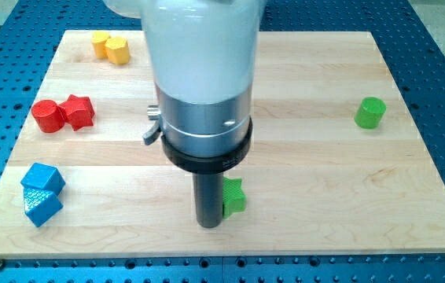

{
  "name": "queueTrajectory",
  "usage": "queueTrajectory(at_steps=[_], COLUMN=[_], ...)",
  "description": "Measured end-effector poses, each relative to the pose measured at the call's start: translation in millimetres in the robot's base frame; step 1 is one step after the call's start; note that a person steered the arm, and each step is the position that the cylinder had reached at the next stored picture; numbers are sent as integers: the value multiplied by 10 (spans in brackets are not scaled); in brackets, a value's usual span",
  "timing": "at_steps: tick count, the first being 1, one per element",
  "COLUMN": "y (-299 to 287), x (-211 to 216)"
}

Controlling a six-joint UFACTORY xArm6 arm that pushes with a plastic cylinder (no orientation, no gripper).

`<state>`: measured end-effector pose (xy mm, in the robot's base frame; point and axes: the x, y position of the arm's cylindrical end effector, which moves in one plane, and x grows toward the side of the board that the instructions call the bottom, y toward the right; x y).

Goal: Move the green star close to the green circle

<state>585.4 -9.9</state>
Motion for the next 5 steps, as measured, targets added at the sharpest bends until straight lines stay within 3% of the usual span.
queueTrajectory(at_steps=[3,4,5], y=[299,-247,-76], x=[-459,-182,-458])
